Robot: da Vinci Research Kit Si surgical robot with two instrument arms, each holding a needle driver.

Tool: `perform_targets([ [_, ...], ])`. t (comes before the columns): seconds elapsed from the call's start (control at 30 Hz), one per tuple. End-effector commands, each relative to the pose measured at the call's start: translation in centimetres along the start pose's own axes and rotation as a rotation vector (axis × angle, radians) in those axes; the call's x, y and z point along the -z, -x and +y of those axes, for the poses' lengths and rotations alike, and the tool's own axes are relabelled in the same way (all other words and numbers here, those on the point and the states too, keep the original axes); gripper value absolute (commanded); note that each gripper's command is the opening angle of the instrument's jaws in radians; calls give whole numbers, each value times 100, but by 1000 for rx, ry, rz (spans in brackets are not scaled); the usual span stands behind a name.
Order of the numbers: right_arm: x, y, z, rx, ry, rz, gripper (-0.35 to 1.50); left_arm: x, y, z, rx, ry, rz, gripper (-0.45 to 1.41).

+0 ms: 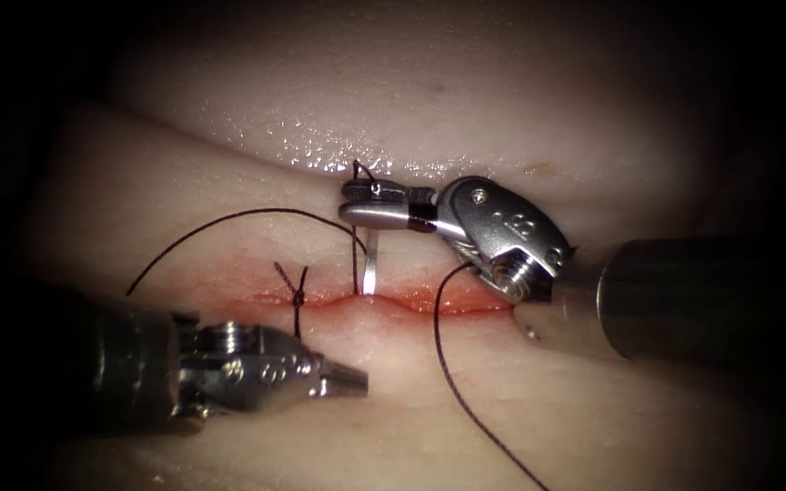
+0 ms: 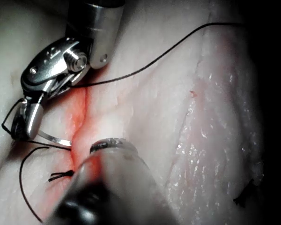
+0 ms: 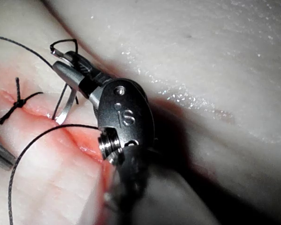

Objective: Wound Closure

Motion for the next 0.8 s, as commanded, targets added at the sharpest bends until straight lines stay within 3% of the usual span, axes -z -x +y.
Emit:
perform_targets([
  [0.03, -8, 5, 1, -9, -3, 2, -35, -8, 2, 2, -3, 2, 1, -45],
  [0.8, -9, 13, 0, -323, -48, -36, -35, -22, 11, 2, -18, 0, 2, -45],
])
